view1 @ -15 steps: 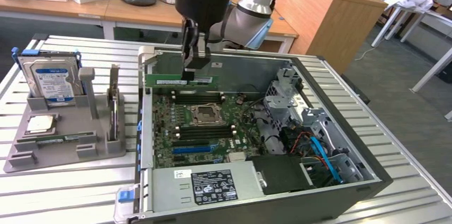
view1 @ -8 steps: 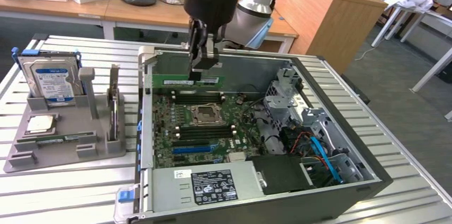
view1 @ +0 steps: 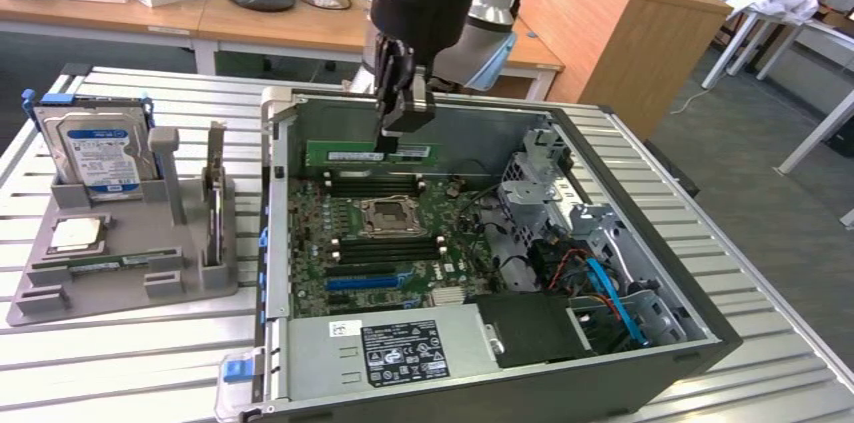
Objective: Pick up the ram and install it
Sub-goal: 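Pick up the ram and move it above insertion slot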
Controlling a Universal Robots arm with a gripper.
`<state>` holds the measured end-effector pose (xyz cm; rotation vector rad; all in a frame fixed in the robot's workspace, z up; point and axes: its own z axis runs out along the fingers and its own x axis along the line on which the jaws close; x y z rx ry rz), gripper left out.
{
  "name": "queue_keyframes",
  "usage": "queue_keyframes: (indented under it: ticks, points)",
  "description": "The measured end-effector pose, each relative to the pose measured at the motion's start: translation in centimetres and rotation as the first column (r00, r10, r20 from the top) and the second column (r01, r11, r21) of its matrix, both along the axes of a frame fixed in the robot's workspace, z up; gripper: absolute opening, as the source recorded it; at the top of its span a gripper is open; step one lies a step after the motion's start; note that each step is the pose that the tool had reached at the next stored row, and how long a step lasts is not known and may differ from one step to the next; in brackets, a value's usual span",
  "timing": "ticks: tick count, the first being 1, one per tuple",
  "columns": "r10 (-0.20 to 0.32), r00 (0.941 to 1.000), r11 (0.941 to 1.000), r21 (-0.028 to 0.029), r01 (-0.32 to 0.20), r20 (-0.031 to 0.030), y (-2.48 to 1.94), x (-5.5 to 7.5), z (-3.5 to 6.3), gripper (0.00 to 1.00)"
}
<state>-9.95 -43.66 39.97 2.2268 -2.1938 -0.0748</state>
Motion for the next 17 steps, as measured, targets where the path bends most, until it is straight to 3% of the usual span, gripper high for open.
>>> queue_keyframes:
  ticks: [17]
  points:
    - [-0.003,1.0000,1.0000,0.0000,0.003,0.0000,0.00,3.6,-0.02,0.11]
